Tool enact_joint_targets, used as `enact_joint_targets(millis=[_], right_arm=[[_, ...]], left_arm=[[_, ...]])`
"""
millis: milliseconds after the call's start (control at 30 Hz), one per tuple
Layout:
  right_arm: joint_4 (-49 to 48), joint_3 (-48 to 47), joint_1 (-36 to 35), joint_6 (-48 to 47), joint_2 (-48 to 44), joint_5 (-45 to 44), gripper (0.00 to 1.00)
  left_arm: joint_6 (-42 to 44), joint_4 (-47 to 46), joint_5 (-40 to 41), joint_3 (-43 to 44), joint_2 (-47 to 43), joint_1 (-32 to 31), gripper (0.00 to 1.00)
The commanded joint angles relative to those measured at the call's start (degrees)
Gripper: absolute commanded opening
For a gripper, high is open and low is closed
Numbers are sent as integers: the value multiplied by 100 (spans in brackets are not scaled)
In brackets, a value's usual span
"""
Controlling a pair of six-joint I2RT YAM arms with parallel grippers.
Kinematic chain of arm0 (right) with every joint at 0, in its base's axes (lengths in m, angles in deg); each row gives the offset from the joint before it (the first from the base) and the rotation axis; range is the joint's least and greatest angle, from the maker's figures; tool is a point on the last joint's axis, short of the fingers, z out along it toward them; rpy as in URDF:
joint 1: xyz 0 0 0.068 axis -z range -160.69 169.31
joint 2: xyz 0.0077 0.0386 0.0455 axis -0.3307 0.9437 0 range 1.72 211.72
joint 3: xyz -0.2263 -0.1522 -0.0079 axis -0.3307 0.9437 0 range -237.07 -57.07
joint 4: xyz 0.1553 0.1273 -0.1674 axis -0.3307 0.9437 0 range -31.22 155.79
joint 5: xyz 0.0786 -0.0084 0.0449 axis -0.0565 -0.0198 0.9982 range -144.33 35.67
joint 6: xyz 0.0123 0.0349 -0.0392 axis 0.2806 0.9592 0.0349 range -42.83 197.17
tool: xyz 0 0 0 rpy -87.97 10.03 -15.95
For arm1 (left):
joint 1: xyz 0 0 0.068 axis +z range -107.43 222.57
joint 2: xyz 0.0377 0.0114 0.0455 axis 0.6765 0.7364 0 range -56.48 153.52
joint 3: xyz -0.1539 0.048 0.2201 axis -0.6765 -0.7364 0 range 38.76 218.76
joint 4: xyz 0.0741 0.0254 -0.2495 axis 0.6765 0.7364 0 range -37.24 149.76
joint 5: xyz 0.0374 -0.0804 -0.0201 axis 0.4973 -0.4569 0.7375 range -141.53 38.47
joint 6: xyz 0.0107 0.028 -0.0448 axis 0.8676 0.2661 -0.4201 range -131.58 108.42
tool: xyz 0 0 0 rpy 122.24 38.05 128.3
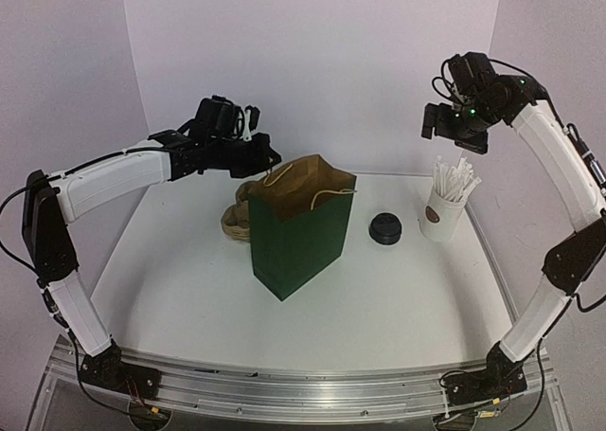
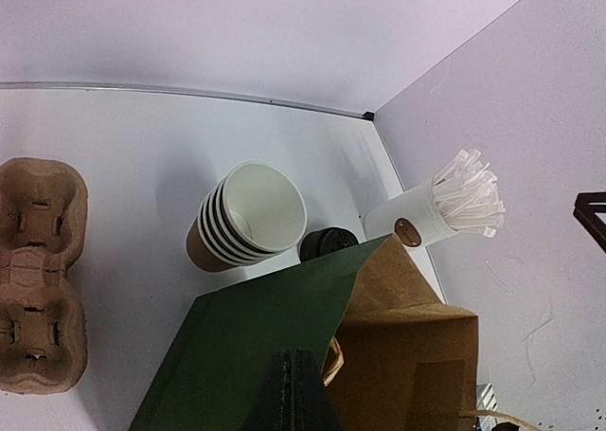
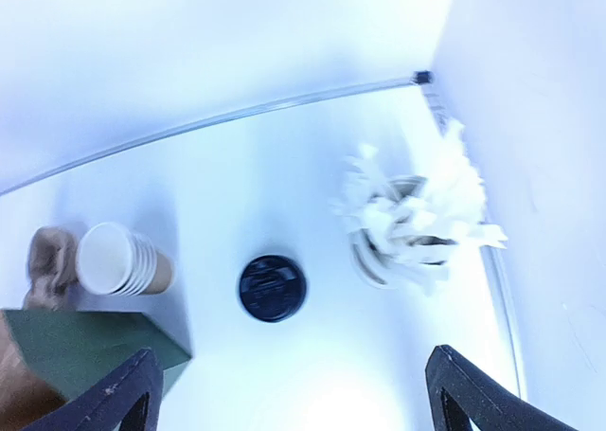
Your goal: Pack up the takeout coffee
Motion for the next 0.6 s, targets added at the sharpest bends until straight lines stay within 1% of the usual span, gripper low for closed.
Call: enact_joint_targets(millis=[0,100,200,267,333,367,467,567], right_arm=[[-168,313,481,283,-241,-195,95],[-224,380,650,260,-161,-33,90],[-267,376,670,176,-36,-8,84],[-284,396,693,125,53,-92,78],[-313,404,759,59,131,-161,72],[-336,401,787,17,178,-172,67],[-404,349,911,-158,378,-107,56],[-458,269,985,-331,622,19,51]], left_arm=[[-124,-267,50,35,-227,-11,2],[-89,-20,-67,208,-85,-12,11],[-50,71,-98,315,-47,-12,25],[-15,109,-69,377,-53,-11,34],[28,180,4,471,-61,-11,41],[55,220,56,538,-69,-11,45],[134,315,194,705,-110,-11,48],[194,364,338,817,-173,-11,53]])
